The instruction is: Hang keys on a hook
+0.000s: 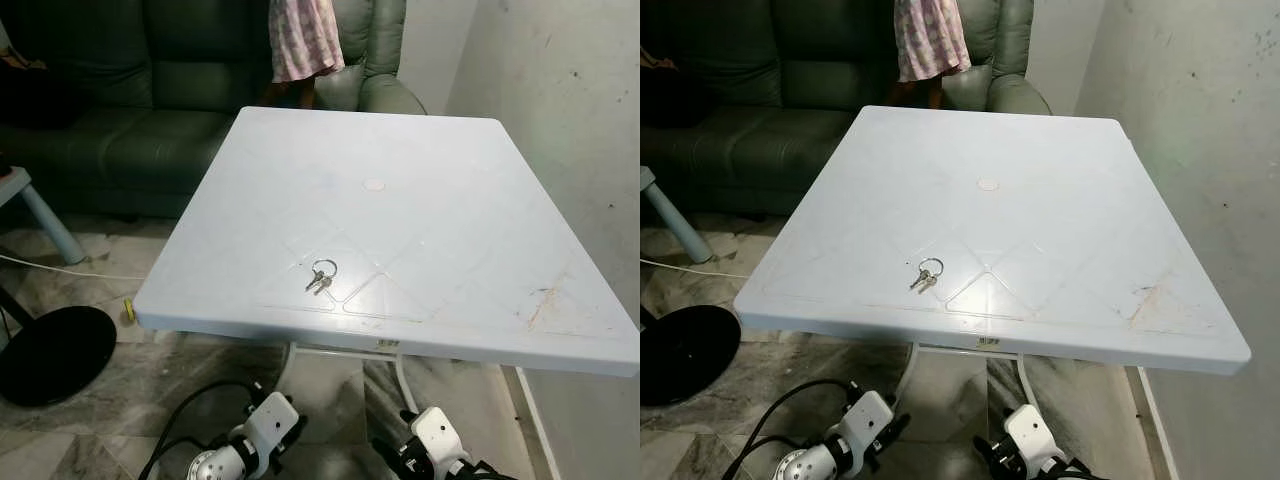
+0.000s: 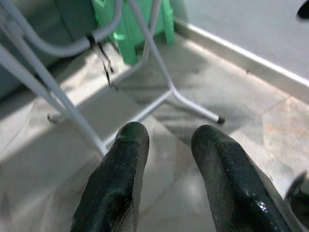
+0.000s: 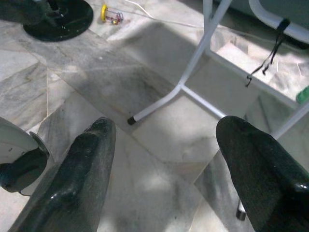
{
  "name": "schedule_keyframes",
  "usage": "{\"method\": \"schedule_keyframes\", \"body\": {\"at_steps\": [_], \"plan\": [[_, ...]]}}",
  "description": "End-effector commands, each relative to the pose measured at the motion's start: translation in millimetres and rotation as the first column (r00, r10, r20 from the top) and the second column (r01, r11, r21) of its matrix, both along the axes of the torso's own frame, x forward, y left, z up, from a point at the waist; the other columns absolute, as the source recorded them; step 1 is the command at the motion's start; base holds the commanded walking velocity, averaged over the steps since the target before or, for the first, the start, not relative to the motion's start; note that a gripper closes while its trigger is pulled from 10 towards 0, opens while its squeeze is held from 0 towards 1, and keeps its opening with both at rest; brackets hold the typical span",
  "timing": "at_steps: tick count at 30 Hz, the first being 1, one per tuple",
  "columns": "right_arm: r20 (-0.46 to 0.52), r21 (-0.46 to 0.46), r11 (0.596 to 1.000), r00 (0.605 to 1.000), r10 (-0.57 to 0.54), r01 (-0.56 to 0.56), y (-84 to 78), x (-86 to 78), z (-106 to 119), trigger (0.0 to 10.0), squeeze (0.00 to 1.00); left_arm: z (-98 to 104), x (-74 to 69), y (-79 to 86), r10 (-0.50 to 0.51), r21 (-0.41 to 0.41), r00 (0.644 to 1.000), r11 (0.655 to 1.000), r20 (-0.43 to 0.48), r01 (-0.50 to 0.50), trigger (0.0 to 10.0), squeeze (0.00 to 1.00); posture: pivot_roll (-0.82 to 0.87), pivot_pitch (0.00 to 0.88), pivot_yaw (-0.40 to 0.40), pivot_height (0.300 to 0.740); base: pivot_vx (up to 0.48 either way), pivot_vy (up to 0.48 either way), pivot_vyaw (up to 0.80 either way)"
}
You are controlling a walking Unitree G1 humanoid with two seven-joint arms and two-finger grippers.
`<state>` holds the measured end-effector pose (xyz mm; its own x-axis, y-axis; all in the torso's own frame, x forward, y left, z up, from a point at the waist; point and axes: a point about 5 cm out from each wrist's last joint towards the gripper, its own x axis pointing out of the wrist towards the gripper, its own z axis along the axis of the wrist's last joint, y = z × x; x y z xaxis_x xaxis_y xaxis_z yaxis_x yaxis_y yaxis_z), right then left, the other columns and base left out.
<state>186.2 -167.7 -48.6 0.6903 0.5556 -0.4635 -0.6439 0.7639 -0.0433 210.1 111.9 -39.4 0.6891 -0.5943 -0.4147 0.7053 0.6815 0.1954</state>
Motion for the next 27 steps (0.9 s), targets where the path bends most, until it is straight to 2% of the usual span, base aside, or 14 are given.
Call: {"method": "schedule_keyframes", "body": {"at_steps": [1, 3, 11, 13, 24, 27], "plan": [[0.031, 0.011, 1.000, 0.999, 0.014, -0.015, 0.2, 2.6, 4.0, 10.0, 0.00, 3.9, 0.1, -3.4, -0.027, -0.024, 0.999, 0.999, 0.027, 0.028, 10.0, 0.00, 0.10, 0.000, -0.034, 0.736, 0.000, 0.000, 0.00], [0.055, 0.028, 0.999, 0.998, 0.024, -0.026, 1.2, 3.3, 7.0, 10.0, 0.00, 9.5, 0.4, -7.9, -0.047, -0.058, 0.997, 0.997, 0.068, 0.051, 10.0, 0.00, 0.11, 0.000, -0.032, 0.736, 0.000, 0.000, 0.00], [0.102, 0.091, 0.996, 0.995, 0.005, -0.014, 1.1, 10.4, 15.7, 10.0, 0.00, 22.3, 5.6, -13.3, -0.082, -0.088, 0.985, 0.992, 0.150, 0.096, 10.0, 0.00, 0.12, 0.000, -0.034, 0.736, 0.000, 0.000, 0.00], [0.117, 0.141, 0.990, 0.993, 0.004, -0.021, 1.6, 12.1, 20.3, 10.0, 0.00, 28.8, 7.1, -13.9, -0.079, -0.103, 0.980, 0.990, 0.184, 0.099, 10.0, 0.00, 0.12, 0.000, -0.037, 0.736, 0.000, 0.000, 0.00], [0.171, 0.176, 0.979, 0.983, 0.068, -0.098, 9.2, 10.6, 29.4, 10.0, 0.00, 36.7, -0.6, -16.1, -0.067, -0.137, 0.975, 0.986, 0.213, 0.098, 10.0, 0.00, 0.12, 0.029, -0.048, 0.736, 0.000, 0.000, 0.00], [0.198, 0.219, 0.966, 0.976, 0.090, -0.133, 12.2, 13.7, 39.0, 10.0, 0.00, 49.8, 1.6, -20.9, -0.043, -0.175, 0.968, 0.981, 0.245, 0.088, 10.0, 0.00, 0.13, 0.062, -0.051, 0.736, 0.000, 0.000, 0.00]]}}
